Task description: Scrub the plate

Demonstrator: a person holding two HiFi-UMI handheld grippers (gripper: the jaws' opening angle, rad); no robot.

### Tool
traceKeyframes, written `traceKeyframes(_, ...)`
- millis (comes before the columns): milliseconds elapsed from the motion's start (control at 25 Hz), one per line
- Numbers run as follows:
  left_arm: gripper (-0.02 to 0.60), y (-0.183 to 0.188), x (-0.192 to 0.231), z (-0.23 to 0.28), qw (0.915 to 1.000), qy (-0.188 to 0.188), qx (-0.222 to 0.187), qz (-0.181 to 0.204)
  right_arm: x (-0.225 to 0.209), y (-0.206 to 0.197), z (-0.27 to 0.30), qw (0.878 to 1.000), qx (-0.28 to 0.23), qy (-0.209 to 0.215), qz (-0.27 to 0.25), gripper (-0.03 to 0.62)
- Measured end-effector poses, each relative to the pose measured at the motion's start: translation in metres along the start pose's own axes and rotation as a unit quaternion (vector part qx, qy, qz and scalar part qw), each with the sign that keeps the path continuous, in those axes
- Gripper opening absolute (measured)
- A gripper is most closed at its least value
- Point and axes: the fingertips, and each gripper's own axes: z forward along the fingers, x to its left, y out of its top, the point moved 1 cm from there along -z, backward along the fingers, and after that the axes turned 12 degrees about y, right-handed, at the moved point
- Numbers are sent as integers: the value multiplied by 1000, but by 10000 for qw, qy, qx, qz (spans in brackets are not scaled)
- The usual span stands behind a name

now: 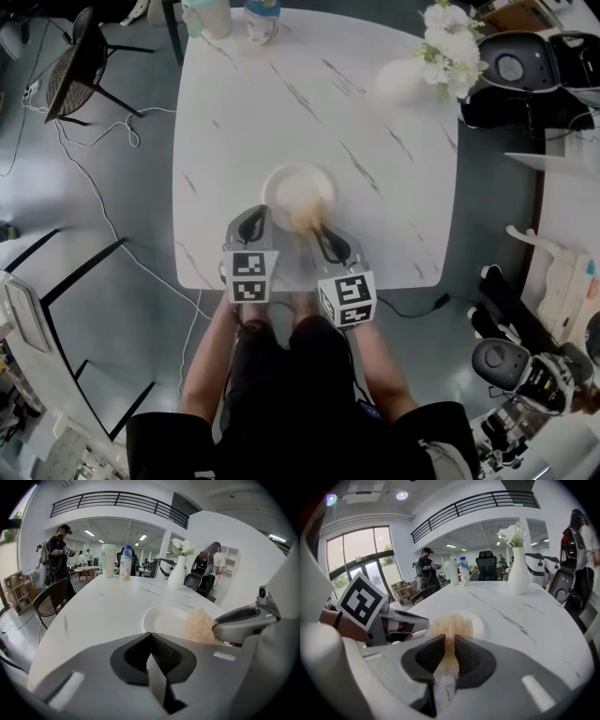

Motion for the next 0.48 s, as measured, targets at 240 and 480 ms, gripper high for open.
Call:
traceKeyframes(240,8,0,-1,-1,10000,-13,-41,23,22,-3,8,9998,8,219,-13,69)
traceKeyframes(480,8,0,-1,-2,10000,-26,-73,5,36,-1,14,9993,-13,372,0,69)
